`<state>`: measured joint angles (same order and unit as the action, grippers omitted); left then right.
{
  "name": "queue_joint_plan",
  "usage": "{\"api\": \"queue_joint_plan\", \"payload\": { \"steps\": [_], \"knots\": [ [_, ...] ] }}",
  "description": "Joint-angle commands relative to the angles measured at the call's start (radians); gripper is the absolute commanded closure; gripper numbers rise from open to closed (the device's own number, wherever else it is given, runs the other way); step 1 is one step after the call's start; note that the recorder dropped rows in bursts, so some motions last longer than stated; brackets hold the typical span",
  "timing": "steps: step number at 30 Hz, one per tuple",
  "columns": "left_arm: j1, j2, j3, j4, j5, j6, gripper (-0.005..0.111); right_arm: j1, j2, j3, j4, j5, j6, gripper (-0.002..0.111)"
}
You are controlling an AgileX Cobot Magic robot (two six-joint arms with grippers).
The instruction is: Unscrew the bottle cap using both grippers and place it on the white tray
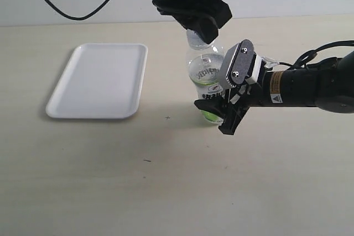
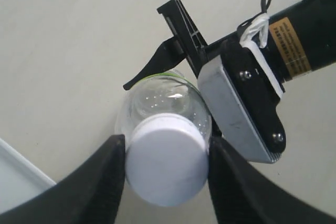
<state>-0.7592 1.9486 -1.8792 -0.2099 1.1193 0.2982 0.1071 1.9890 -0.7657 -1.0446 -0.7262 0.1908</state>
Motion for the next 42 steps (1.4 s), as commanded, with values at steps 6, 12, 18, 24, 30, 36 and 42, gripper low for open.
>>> {"api": "queue_joint_plan", "payload": {
  "steps": [6, 12, 18, 24, 30, 36, 42],
  "knots": [
    [-0.01, 0.0, -0.005, -0.089, -0.008, -0.017, 0.042, -0.001, 0.014, 0.009, -0.022, 0.111, -0.004, 0.108],
    [-0.01, 0.0, -0.01, -0.087, -0.005, 0.032, 0.037, -0.001, 0.014, 0.009, -0.022, 0.115, -0.005, 0.108],
    [-0.01, -0.004, -0.084, -0.022, 0.012, 0.18, 0.036, -0.001, 0.014, 0.009, -0.022, 0.119, -0.005, 0.108],
    [-0.01, -0.006, -0.097, -0.002, 0.055, 0.502, 0.036, -0.001, 0.014, 0.009, -0.018, 0.129, -0.005, 0.108],
    [-0.01, 0.0, -0.097, 0.02, 0.065, 0.779, 0.036, -0.001, 0.014, 0.009, -0.018, 0.134, -0.005, 0.108],
    [-0.008, 0.013, -0.097, 0.091, 0.065, 0.831, 0.036, -0.001, 0.014, 0.009, -0.018, 0.139, -0.005, 0.108],
    [-0.006, 0.041, -0.097, 0.126, 0.062, 0.82, 0.039, -0.001, 0.014, 0.009, -0.018, 0.139, -0.005, 0.108]
  ]
}}
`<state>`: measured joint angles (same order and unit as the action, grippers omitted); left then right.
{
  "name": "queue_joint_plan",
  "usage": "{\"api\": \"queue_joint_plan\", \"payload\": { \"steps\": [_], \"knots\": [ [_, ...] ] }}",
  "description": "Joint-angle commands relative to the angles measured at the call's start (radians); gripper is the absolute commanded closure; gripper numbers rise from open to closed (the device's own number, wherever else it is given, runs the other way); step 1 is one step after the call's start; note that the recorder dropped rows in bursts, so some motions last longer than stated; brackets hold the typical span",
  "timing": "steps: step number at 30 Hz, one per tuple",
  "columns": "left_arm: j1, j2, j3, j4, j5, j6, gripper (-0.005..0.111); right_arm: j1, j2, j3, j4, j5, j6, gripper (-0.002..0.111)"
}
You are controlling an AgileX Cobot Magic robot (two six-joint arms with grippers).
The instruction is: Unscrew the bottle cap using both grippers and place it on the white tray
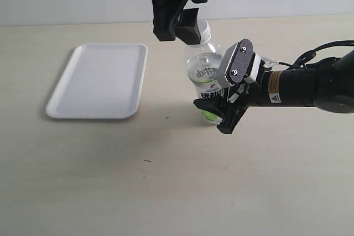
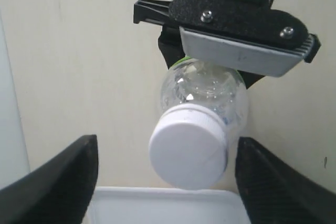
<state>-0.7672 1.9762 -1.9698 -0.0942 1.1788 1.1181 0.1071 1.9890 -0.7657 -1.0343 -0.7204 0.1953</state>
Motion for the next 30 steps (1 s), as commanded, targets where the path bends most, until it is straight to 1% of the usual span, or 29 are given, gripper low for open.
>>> {"api": "queue_joint_plan", "payload": {
  "steps": [1, 12, 20, 22, 27, 29, 30],
  "knots": [
    [0.002, 0.018, -0.006, 0.01, 0.003, 0.0, 0.039, -0.001, 0.014, 0.009, -0.028, 0.133, -0.009, 0.108],
    [0.002, 0.023, -0.006, 0.012, 0.003, -0.005, 0.04, -0.001, 0.014, 0.009, -0.021, 0.133, -0.009, 0.108],
    [0.002, 0.019, -0.006, 0.032, 0.03, -0.022, 0.04, -0.001, 0.014, 0.009, -0.021, 0.133, -0.009, 0.108],
    [0.002, 0.019, -0.006, 0.032, 0.04, -0.022, 0.047, -0.001, 0.014, 0.009, -0.021, 0.133, -0.009, 0.108],
    [0.002, 0.019, -0.006, 0.032, 0.042, -0.022, 0.073, -0.001, 0.014, 0.009, -0.019, 0.133, -0.009, 0.108],
    [0.002, 0.019, -0.006, 0.032, 0.042, -0.022, 0.079, -0.001, 0.014, 0.009, -0.019, 0.133, -0.009, 0.108],
    [0.002, 0.019, -0.006, 0.032, 0.042, -0.022, 0.08, -0.001, 0.014, 0.009, -0.019, 0.133, -0.009, 0.108]
  ]
}}
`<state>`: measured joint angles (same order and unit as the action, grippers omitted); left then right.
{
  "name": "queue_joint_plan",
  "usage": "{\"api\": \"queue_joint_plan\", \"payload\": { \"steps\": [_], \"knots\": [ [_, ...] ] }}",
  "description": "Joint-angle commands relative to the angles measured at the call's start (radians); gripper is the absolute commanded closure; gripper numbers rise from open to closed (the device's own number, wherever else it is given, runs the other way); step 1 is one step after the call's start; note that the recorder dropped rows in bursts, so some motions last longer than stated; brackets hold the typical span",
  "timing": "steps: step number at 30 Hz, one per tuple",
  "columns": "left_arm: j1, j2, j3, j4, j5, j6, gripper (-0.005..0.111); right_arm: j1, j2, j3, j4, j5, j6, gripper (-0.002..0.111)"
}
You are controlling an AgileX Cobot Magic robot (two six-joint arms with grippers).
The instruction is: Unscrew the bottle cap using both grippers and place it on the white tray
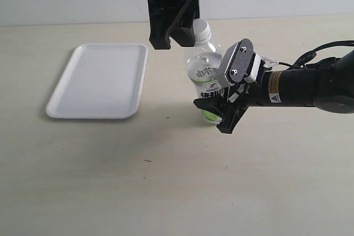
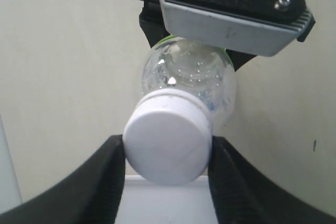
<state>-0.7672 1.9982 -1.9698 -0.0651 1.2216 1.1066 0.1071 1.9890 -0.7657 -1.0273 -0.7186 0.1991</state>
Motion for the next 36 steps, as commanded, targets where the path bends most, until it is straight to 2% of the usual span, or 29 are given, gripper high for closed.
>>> {"api": "queue_joint_plan", "payload": {
  "steps": [1, 8, 10, 36],
  "knots": [
    [0.002, -0.003, -0.006, 0.003, 0.0, -0.01, 0.079, -0.001, 0.014, 0.009, -0.026, 0.131, -0.013, 0.108],
    [0.002, -0.003, -0.006, 0.003, 0.0, -0.012, 0.052, -0.001, 0.014, 0.009, -0.024, 0.131, -0.013, 0.108],
    [0.002, -0.003, -0.006, 0.003, 0.0, -0.014, 0.047, -0.001, 0.014, 0.009, -0.024, 0.131, -0.013, 0.108],
    [0.0, -0.009, -0.006, -0.036, -0.03, -0.053, 0.047, -0.001, 0.014, 0.009, -0.021, 0.131, -0.013, 0.108]
  ]
}}
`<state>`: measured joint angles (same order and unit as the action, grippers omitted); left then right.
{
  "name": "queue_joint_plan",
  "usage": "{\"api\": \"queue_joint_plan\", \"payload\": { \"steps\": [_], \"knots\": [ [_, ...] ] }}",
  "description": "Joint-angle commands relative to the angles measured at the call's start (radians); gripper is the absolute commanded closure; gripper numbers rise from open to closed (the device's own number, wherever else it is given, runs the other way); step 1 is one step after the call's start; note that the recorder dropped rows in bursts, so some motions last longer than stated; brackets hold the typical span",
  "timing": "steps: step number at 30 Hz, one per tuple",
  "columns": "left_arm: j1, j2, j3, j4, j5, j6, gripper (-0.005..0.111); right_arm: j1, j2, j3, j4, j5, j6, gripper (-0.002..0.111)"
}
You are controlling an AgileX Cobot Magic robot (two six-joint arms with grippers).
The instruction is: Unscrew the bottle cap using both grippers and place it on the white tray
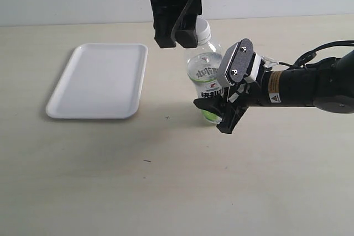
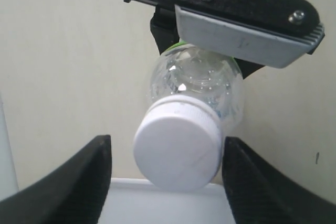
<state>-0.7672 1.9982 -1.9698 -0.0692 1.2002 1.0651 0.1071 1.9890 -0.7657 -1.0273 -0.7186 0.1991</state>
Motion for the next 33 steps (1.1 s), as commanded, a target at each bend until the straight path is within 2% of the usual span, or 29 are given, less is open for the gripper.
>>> {"api": "queue_joint_plan", "payload": {
  "steps": [1, 16, 18, 25, 33],
  "knots": [
    [0.0, -0.009, -0.006, -0.041, -0.008, -0.011, 0.046, -0.001, 0.014, 0.009, -0.021, 0.131, -0.013, 0.108],
    [0.0, -0.009, -0.006, -0.047, -0.015, -0.007, 0.048, -0.001, 0.014, 0.009, -0.021, 0.131, -0.013, 0.108],
    [0.0, -0.009, -0.006, -0.047, -0.015, -0.007, 0.057, -0.001, 0.014, 0.009, -0.021, 0.131, -0.013, 0.108],
    [0.0, -0.009, -0.006, -0.047, -0.014, -0.007, 0.104, -0.001, 0.014, 0.009, -0.02, 0.131, -0.013, 0.108],
    [0.0, -0.009, -0.006, -0.047, -0.014, -0.052, 0.107, -0.001, 0.014, 0.009, -0.02, 0.131, -0.013, 0.108]
  ]
}}
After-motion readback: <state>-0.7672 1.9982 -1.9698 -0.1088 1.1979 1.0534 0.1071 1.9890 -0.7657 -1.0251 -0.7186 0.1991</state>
